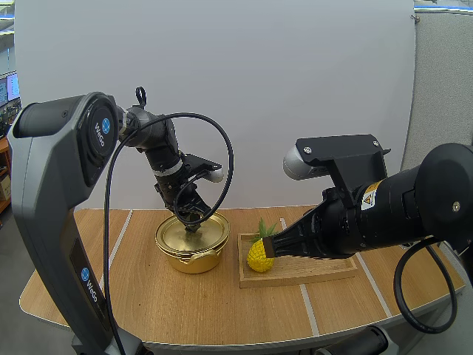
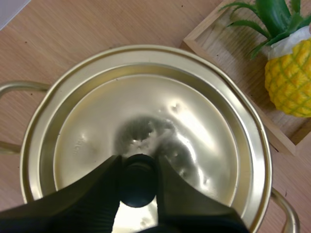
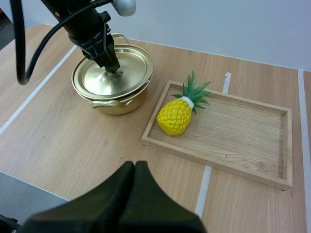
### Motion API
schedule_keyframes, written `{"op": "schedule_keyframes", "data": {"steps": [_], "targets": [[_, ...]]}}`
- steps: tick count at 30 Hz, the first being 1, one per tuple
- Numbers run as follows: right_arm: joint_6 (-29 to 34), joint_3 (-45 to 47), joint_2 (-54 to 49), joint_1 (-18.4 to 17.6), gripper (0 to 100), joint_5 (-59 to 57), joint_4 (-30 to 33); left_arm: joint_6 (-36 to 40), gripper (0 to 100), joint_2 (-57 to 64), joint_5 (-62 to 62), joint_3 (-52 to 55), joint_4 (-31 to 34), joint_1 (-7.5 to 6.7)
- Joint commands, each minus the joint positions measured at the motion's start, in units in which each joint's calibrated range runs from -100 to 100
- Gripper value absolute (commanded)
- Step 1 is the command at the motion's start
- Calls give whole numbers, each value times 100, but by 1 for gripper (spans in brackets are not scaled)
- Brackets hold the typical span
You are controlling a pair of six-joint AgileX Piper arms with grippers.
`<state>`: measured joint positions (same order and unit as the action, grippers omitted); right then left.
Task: Open the pot, put the grape inside, and close it
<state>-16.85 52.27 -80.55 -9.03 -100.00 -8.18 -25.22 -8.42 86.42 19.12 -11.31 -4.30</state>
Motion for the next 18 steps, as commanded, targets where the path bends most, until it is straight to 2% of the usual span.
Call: {"op": "schedule_keyframes", "data": {"steps": [1, 16, 18], "targets": [[-68, 3, -76, 18, 0, 0, -12, -9, 0, -206, -191, 113, -22, -19], [-68, 3, -76, 18, 0, 0, -12, 2, 0, -206, -366, 113, -22, -19], [-68, 3, -76, 18, 0, 0, -12, 2, 5, -206, -328, 113, -22, -19]]}}
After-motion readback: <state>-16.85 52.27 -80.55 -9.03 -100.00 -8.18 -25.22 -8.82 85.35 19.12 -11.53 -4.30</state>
